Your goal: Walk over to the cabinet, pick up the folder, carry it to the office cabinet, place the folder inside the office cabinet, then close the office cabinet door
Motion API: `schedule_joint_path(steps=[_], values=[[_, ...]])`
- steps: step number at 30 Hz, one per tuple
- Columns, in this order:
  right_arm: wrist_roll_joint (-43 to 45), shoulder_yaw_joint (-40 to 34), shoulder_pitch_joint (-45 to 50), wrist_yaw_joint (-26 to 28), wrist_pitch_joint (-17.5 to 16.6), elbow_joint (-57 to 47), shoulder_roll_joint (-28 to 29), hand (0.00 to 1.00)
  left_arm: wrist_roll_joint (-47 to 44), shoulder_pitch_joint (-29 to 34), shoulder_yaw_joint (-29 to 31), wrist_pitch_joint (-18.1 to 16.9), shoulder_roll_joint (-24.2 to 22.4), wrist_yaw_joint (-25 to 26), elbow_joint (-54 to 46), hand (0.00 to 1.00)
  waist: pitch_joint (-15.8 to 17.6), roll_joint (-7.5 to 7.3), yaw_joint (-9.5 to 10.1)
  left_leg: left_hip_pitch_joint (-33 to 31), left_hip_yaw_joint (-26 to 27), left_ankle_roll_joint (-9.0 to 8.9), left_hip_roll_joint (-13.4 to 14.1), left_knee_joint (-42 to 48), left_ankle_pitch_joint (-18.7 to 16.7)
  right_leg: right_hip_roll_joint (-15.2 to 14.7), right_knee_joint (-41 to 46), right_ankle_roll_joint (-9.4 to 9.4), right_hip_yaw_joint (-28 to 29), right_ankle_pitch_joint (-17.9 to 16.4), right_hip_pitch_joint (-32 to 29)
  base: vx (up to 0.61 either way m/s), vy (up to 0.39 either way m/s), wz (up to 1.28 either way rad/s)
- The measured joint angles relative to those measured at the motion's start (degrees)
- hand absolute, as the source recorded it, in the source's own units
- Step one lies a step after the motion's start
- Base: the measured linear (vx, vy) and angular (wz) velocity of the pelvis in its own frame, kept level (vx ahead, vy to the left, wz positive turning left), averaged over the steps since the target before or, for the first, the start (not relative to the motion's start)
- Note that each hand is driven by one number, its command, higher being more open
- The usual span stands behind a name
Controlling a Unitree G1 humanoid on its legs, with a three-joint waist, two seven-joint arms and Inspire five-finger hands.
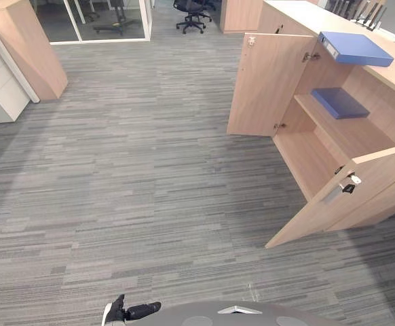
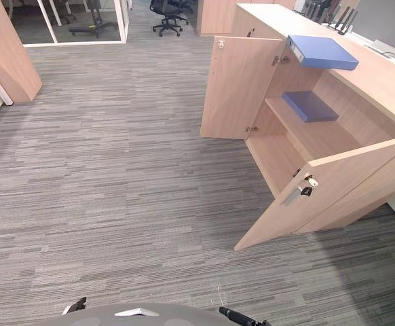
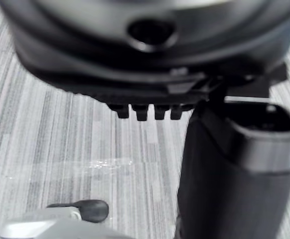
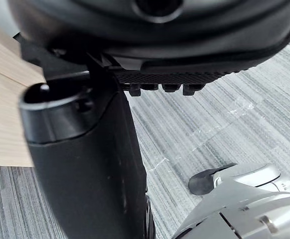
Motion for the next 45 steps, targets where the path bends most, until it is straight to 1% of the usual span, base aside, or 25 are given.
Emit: schedule_joint_path(steps=[4, 14, 22, 30, 37, 38, 39, 40, 41, 42, 43, 44, 45], values=[[0.0, 0.0, -0.2, 0.0, -0.1, 0.0, 0.2, 1.00, 0.0, -0.1, -0.1, -0.2, 0.3, -0.6, 0.0, 1.00, 0.4, -0.27, -0.01, 0.1, 0.1, -0.01, 0.0, 0.0, 0.0, 0.0, 0.0, 0.00, 0.0, 0.0, 0.0, -0.02, -0.019, -0.01], [0.0, 0.4, -0.1, 0.1, -0.5, -0.1, 0.2, 1.00, 0.0, -0.1, -1.3, -0.9, 0.7, -0.8, 0.0, 1.00, 0.4, -0.33, 0.02, 0.0, 0.2, -0.02, 0.0, 0.3, 0.0, 0.0, 0.1, 0.00, 0.0, 0.0, 0.0, -0.03, -0.013, 0.00], [0.0, 0.5, 0.1, 0.1, -0.8, -0.1, 0.2, 1.00, 0.0, -0.1, -1.3, -1.0, 0.7, -0.9, 0.0, 1.00, 0.4, -0.38, 0.03, 0.0, 0.2, -0.02, 0.0, 0.3, 0.0, 0.0, 0.1, 0.00, 0.0, 0.0, 0.0, 0.00, 0.000, 0.00], [0.0, 0.5, 0.2, 1.6, -0.8, 0.0, 0.2, 1.00, -0.1, -0.1, -1.3, -0.9, 0.9, -1.7, 0.4, 1.00, 0.2, -0.61, 0.02, 0.1, 0.3, -0.02, 0.0, 0.3, 0.0, 0.0, 0.1, 0.01, 0.1, 0.1, 0.1, 0.00, 0.000, 0.00], [0.0, 0.5, 0.2, 1.8, -0.8, 0.0, 0.2, 1.00, -0.1, -0.5, -1.2, -0.9, 1.1, -2.3, 0.6, 1.00, 0.2, -0.68, -0.04, -0.1, 0.3, -0.02, 0.1, 0.4, 0.0, 0.0, 0.1, 0.01, 0.1, 0.1, 0.0, 0.00, 0.000, 0.00], [0.1, 0.4, 0.1, 1.8, -0.8, 0.0, 0.2, 1.00, -0.1, -0.6, -1.1, -0.8, 1.1, -2.4, 0.6, 1.00, 0.2, -0.66, -0.04, -0.6, 0.4, -0.25, 0.2, 1.1, -0.2, 0.1, 0.5, -0.08, 0.1, 0.0, -0.1, 0.00, 0.000, 0.00], [0.1, 0.4, 0.1, 1.8, -0.8, 0.0, 0.3, 1.00, -0.1, -0.9, -0.9, -0.8, 1.2, -2.4, 0.6, 1.00, 0.3, -0.65, -0.03, -1.4, 0.6, -0.71, 0.2, 2.4, -0.8, 0.0, 1.2, -0.33, 0.0, -0.3, -0.5, 0.00, 0.000, 0.00], [0.2, 0.3, -0.1, 2.0, -0.8, -0.1, 0.5, 1.00, -0.1, -1.5, 0.2, -0.9, 1.2, -2.5, 0.5, 1.00, 0.5, -0.82, -0.03, -4.8, 1.2, -1.16, 0.7, 8.0, -3.6, 0.0, 3.6, -0.90, -0.1, -1.5, -2.2, -0.05, -0.033, 0.00], [0.6, -0.4, -0.5, 2.4, -0.8, -0.1, 0.5, 1.00, -0.5, -2.5, 1.9, -0.8, 0.8, -2.4, 0.2, 1.00, 1.6, -0.59, 0.05, -8.0, 2.0, -1.51, 2.1, 15.4, -7.3, 0.8, 6.3, -1.59, -0.3, -3.3, -3.2, -0.09, -0.058, -0.06], [0.9, -1.7, -0.6, 2.4, -0.8, -0.3, 0.7, 1.00, -1.8, -2.5, 4.0, -0.9, 0.2, -2.4, -0.9, 1.00, 3.0, 0.08, 0.24, -9.9, 3.2, -2.03, 4.0, 22.0, -10.3, 1.8, 8.4, -2.76, -0.6, -5.0, -3.2, -0.09, -0.052, -0.09], [1.1, -1.9, -0.5, 2.4, -0.8, -0.8, 0.9, 1.00, -2.3, -2.4, 5.4, -0.8, -0.2, -2.5, -1.3, 1.00, 3.1, 0.28, 0.20, -11.2, 4.7, -2.56, 5.1, 25.4, -11.4, 2.2, 9.4, -3.08, -0.9, -5.8, -3.4, -0.09, -0.046, -0.02], [1.0, -1.5, -0.3, 2.2, -0.8, -1.8, 1.4, 1.00, -2.8, -2.5, 9.0, -0.6, -1.0, -2.5, -2.4, 1.00, 3.3, -0.31, 0.05, -15.4, 8.0, -2.08, 7.5, 35.4, -11.5, 2.6, 10.8, -4.02, -1.0, -7.0, -3.9, -0.06, -0.030, 0.01], [1.0, -1.2, -0.3, 2.0, -0.8, -1.8, 1.6, 1.00, -3.7, -2.5, 10.3, -0.6, -1.2, -2.7, -3.4, 1.00, 3.6, -0.65, 0.10, -18.4, 9.0, -0.73, 8.7, 41.6, -10.1, 2.5, 11.7, -4.38, -0.8, -7.5, -3.9, -0.04, -0.027, -0.07]])
